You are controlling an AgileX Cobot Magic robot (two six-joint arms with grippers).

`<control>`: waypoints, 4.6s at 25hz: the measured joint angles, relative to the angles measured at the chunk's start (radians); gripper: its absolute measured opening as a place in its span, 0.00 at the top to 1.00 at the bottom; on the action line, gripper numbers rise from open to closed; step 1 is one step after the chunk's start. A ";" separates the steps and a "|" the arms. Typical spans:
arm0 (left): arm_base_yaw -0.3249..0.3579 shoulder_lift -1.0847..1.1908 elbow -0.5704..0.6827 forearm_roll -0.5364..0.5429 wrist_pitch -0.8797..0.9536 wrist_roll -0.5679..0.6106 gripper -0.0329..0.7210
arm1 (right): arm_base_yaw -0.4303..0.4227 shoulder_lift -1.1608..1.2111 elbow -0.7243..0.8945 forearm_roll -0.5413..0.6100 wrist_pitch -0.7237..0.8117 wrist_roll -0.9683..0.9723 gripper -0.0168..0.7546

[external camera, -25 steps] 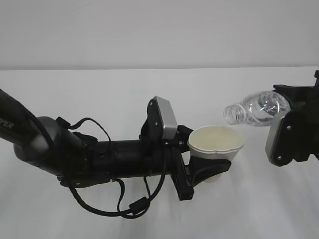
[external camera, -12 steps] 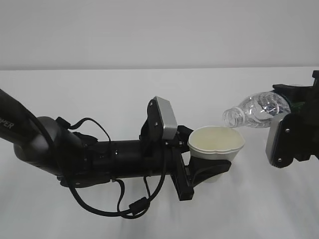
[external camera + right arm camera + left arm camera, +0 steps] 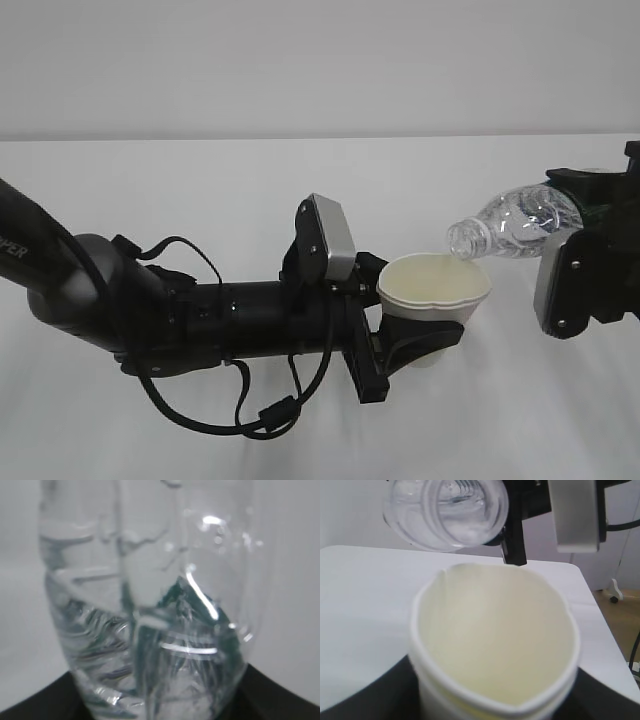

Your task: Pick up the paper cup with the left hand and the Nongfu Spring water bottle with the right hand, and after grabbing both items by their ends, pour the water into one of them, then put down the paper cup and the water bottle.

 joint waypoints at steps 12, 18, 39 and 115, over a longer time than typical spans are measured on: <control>0.000 0.000 0.000 0.000 0.000 -0.002 0.39 | 0.000 0.000 -0.010 0.020 0.000 -0.021 0.46; 0.000 0.000 0.000 0.002 0.000 -0.002 0.39 | 0.000 0.000 -0.010 0.009 0.000 -0.023 0.46; 0.000 0.000 0.000 0.002 0.000 -0.002 0.39 | 0.000 0.000 -0.010 -0.015 0.026 -0.023 0.46; 0.000 0.000 0.000 0.011 0.000 -0.002 0.39 | 0.000 -0.036 -0.010 -0.015 0.034 -0.079 0.46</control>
